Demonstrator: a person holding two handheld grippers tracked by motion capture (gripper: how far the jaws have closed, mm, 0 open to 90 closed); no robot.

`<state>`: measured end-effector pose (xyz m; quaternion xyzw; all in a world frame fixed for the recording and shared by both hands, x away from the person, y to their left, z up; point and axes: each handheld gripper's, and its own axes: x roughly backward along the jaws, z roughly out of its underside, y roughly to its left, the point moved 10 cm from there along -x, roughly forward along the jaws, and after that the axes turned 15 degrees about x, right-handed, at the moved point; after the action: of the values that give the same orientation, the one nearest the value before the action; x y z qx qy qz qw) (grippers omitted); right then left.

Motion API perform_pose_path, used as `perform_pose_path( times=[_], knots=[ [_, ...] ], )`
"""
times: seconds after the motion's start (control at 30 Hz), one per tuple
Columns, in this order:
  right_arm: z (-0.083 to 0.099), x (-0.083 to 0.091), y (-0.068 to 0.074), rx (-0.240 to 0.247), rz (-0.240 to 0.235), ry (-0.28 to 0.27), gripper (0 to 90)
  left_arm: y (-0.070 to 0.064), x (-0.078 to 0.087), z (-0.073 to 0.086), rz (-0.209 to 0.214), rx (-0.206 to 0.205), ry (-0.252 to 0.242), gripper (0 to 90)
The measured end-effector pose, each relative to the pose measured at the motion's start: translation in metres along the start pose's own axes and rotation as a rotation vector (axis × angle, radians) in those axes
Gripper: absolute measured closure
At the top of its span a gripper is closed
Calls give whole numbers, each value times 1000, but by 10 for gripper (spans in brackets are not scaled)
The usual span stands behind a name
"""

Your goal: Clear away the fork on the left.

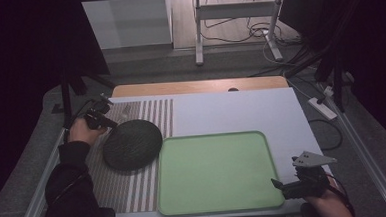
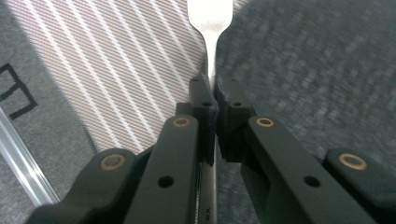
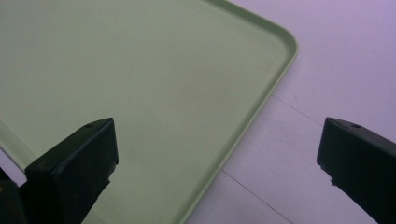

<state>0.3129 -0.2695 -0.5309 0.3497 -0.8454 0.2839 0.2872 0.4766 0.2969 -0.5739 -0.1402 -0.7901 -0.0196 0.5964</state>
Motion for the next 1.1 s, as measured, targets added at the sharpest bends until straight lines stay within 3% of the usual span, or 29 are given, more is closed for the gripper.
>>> perform_pose_path(
  times=[0.1, 0.33, 0.53, 0.57, 0.67, 0.9, 1.03, 1.1],
  knots=[
    [0, 0, 0, 0, 0, 0, 0, -17, 3, 7, 28, -23, 4, 855],
    [0, 0, 0, 1, -2, -4, 0, -41, 13, 13, 38, -59, 3, 856],
    [0, 1, 0, 1, -2, -5, 0, -67, 15, 20, 71, -99, 21, 856],
    [0, 1, 0, 1, -3, -6, 0, -78, 16, 23, 88, -119, 22, 856],
    [-1, 1, 1, 3, -3, -7, 0, -95, 16, 29, 105, -141, 27, 856],
    [-1, 1, 1, 10, -3, -7, 0, -136, 20, 45, 145, -151, 35, 856],
    [-1, 1, 2, 16, -6, -10, 0, -163, 18, 56, 167, -174, 53, 856],
    [-1, 1, 2, 18, -6, -10, 0, -170, 17, 58, 173, -185, 53, 855]
  ],
)
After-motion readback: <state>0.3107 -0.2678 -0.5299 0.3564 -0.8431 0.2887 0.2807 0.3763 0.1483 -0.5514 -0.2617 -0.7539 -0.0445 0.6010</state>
